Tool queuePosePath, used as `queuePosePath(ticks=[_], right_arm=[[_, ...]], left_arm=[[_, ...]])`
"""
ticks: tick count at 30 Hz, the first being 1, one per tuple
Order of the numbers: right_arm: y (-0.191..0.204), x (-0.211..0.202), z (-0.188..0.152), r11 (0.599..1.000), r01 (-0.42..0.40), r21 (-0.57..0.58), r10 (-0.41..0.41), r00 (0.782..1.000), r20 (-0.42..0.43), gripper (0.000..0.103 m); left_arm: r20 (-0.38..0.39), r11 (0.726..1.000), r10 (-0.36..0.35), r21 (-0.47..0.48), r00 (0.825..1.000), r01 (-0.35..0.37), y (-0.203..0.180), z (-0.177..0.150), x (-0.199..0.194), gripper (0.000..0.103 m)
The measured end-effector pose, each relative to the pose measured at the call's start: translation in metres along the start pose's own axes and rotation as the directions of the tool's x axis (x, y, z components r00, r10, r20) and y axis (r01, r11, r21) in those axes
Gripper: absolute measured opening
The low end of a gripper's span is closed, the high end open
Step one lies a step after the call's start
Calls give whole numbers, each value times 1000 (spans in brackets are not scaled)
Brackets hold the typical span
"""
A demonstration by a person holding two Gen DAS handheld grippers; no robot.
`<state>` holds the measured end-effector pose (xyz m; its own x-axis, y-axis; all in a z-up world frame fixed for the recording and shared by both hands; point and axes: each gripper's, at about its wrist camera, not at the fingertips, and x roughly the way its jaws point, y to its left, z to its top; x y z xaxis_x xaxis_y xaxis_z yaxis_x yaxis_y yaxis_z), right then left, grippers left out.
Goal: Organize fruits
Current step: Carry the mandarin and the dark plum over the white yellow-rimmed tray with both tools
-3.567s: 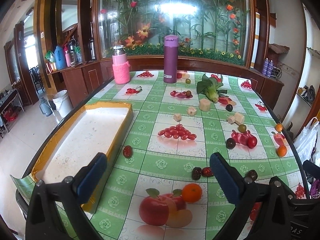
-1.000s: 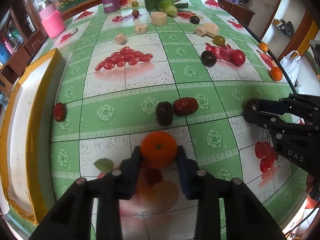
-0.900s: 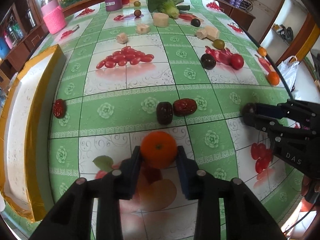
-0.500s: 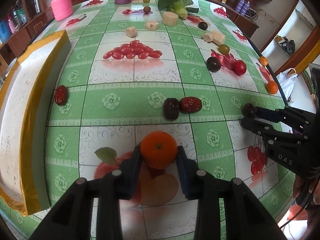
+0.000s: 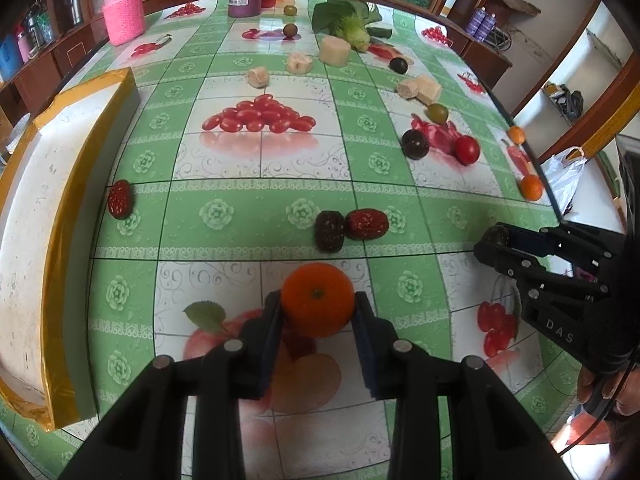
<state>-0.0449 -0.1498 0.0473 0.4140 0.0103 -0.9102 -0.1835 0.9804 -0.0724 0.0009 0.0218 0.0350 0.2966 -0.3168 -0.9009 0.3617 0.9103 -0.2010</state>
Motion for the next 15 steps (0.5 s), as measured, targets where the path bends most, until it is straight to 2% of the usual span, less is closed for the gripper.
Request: queuePosePath(ticks=[7,15], right_arm=[[17,-32,5,999,-32,-35,33,998,54,23],[58,-41,37,990,-95,-107,105,990,97,23]], left_arm=[[42,998,-51,-37,998,52,8,0,-27,37],[110,994,-20,-103,994,31,40,-1,-56,37]])
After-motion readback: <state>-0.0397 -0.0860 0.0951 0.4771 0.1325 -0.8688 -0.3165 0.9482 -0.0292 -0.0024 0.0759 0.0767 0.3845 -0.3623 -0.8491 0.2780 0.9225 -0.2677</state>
